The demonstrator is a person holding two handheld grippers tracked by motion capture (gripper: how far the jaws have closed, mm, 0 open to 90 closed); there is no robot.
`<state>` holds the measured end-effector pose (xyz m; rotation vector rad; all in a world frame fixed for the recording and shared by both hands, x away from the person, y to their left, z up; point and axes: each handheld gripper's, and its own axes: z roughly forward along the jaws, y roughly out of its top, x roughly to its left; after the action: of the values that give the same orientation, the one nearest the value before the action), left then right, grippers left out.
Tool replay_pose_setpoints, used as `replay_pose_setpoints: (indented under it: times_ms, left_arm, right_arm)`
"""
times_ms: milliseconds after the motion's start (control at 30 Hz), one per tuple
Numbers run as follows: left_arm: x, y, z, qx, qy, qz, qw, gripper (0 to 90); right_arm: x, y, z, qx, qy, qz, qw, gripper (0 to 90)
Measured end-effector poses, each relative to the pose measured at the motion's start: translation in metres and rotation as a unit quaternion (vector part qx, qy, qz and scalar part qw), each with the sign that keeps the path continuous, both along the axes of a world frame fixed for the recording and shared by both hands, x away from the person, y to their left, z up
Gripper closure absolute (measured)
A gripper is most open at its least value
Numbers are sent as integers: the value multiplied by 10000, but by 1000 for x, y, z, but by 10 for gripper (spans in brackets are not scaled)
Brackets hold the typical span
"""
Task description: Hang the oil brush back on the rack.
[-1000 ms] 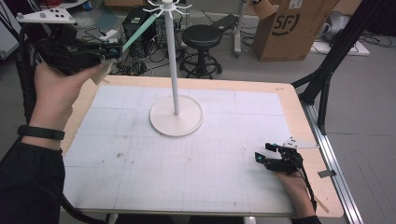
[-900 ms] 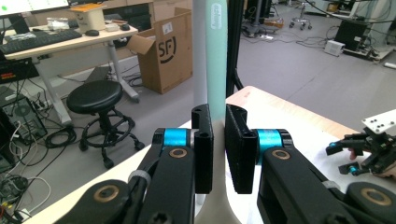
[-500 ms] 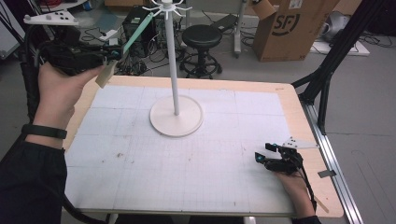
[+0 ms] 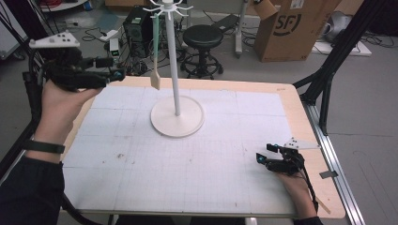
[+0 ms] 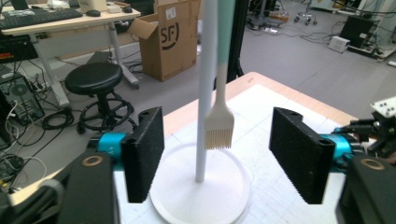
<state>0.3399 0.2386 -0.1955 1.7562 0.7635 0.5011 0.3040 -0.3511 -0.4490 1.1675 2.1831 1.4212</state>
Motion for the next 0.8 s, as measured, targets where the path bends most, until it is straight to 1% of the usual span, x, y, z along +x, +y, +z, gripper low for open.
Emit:
replay_pose_setpoints:
  times_ms: [133, 267, 333, 400, 467, 567, 600, 633, 733, 767, 800]
  left_arm:
    - [-10, 8, -33, 2, 34, -30, 10000, 300]
    - [-21, 16, -72, 18, 80, -69, 9999, 291]
    - [-26, 20, -91, 88, 122, -87, 9998, 290]
    - [-30, 23, -109, 178, 144, -48, 9997, 288]
    - [-35, 28, -126, 155, 170, -47, 9997, 283]
    - [-40, 34, -147, 91, 218, -72, 9997, 277]
    - [-41, 35, -154, 103, 222, -74, 9997, 276]
    - [-43, 36, -160, 95, 181, -52, 9998, 276]
    - [-47, 39, -175, 58, 188, -27, 9998, 275]
    - [-48, 40, -179, 93, 225, -17, 9997, 275]
    - [-48, 40, -183, 150, 196, 1, 9997, 272]
  right_arm:
    - [0, 0, 0, -10, -7, -2, 10000, 278]
    - [0, 0, 0, -23, -12, -3, 10000, 278]
    - [0, 0, 0, -25, -19, -2, 10000, 278]
    - [0, 0, 0, -25, -28, -12, 10000, 278]
    - [0, 1, 0, -20, -8, -15, 10000, 278]
    - [0, 0, 0, -24, -31, -9, 10000, 278]
    - [0, 0, 0, -21, -24, -10, 10000, 278]
    - [0, 0, 0, -19, -23, -9, 10000, 278]
    - [0, 1, 0, -35, -27, -25, 10000, 278]
    - [0, 1, 0, -35, -32, -25, 10000, 278]
    - [0, 1, 0, -35, -37, -25, 10000, 278]
